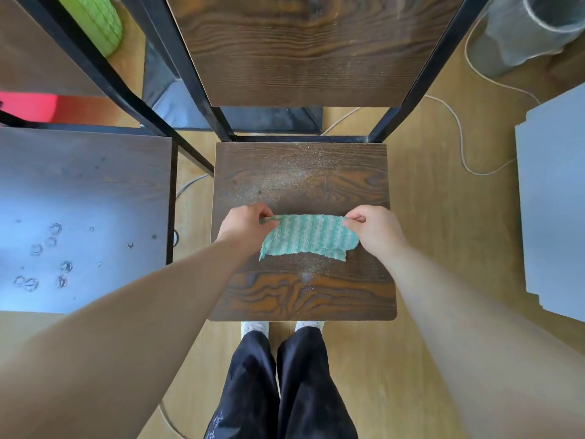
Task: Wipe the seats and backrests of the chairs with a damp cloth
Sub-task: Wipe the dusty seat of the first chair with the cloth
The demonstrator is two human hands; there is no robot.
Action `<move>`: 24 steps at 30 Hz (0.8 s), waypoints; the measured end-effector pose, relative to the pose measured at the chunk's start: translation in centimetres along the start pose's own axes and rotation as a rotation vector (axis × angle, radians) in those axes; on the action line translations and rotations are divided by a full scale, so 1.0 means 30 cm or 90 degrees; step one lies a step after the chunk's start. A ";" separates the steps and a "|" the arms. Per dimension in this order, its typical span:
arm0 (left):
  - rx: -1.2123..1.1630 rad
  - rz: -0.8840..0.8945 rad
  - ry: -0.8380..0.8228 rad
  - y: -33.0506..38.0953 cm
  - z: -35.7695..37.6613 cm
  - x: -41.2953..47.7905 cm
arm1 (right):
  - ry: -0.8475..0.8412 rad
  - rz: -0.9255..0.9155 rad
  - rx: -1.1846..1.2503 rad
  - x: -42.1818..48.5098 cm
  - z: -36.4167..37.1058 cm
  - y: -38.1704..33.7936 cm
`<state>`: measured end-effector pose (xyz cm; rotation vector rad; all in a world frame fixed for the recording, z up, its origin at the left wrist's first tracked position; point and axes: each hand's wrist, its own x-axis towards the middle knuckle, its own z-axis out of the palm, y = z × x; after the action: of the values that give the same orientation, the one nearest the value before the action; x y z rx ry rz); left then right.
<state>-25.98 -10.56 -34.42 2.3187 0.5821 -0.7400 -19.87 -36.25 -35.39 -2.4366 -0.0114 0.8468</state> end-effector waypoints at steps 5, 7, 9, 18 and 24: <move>0.067 0.035 0.021 0.015 0.001 0.043 | 0.035 -0.005 0.002 0.056 0.002 -0.007; 0.094 0.049 0.040 0.010 0.004 0.055 | 0.044 -0.005 -0.006 0.069 0.006 -0.011; 0.102 0.057 0.057 0.004 0.009 0.063 | 0.050 -0.003 -0.011 0.076 0.007 -0.018; 0.233 0.100 0.121 -0.025 0.026 0.041 | 0.115 0.044 -0.013 0.071 0.034 -0.027; 0.383 0.135 0.151 -0.073 0.045 -0.013 | 0.189 0.155 -0.019 -0.012 0.103 0.001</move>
<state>-28.01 -10.01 -35.99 2.9949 0.2172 -0.5961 -21.94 -34.78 -37.20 -2.6036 0.3928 0.5777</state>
